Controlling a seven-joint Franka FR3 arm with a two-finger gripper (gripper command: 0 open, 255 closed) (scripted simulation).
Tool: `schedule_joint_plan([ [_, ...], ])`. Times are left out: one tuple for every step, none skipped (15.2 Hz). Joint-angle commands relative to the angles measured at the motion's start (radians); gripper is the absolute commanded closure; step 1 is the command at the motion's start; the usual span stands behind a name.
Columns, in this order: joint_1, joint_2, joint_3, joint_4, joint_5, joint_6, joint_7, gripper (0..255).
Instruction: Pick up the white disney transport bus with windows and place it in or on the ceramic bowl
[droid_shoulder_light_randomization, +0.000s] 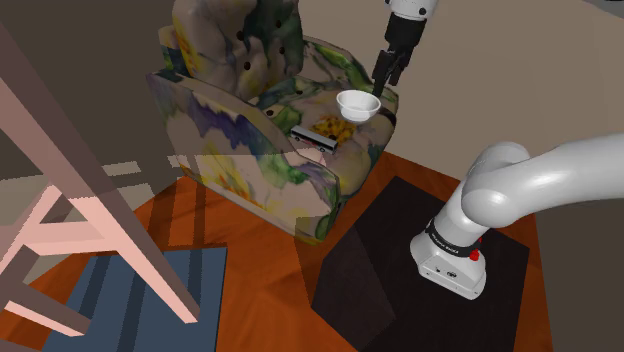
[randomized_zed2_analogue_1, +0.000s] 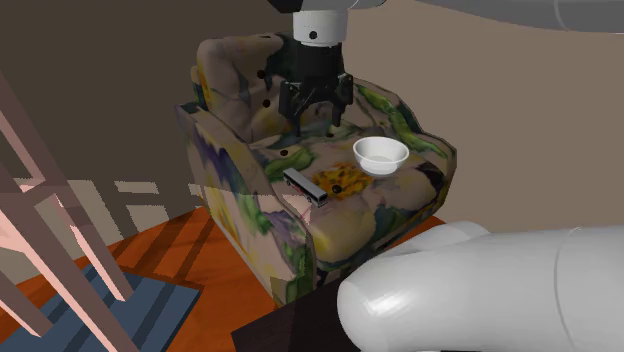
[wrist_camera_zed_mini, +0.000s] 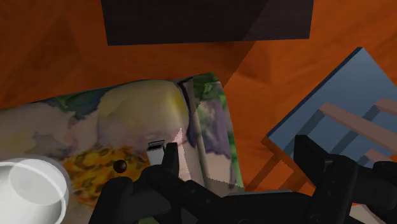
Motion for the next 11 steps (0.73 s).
schedule_joint_plan([
  [0.0, 0.0, 0.0, 0.0, 0.0, 0.0, 0.0, 0],
  [-0.002, 0.021, -0.007, -0.013, -0.004, 0.034, -0.007, 0],
  [-0.003, 0.044, -0.014, -0.024, -0.007, 0.068, -0.013, 0],
  [-0.004, 0.068, -0.021, -0.033, -0.01, 0.101, -0.02, 0],
  [-0.006, 0.093, -0.028, -0.042, -0.013, 0.135, -0.027, 0],
  [-0.008, 0.12, -0.034, -0.049, -0.015, 0.169, -0.034, 0],
  [-0.009, 0.148, -0.041, -0.054, -0.018, 0.202, -0.041, 0],
  [-0.01, 0.177, -0.048, -0.058, -0.019, 0.235, -0.048, 0],
  [-0.011, 0.207, -0.055, -0.061, -0.021, 0.268, -0.055, 0],
  [-0.011, 0.239, -0.062, -0.062, -0.022, 0.301, -0.062, 0],
  [-0.012, 0.271, -0.069, -0.062, -0.022, 0.333, -0.069, 0],
])
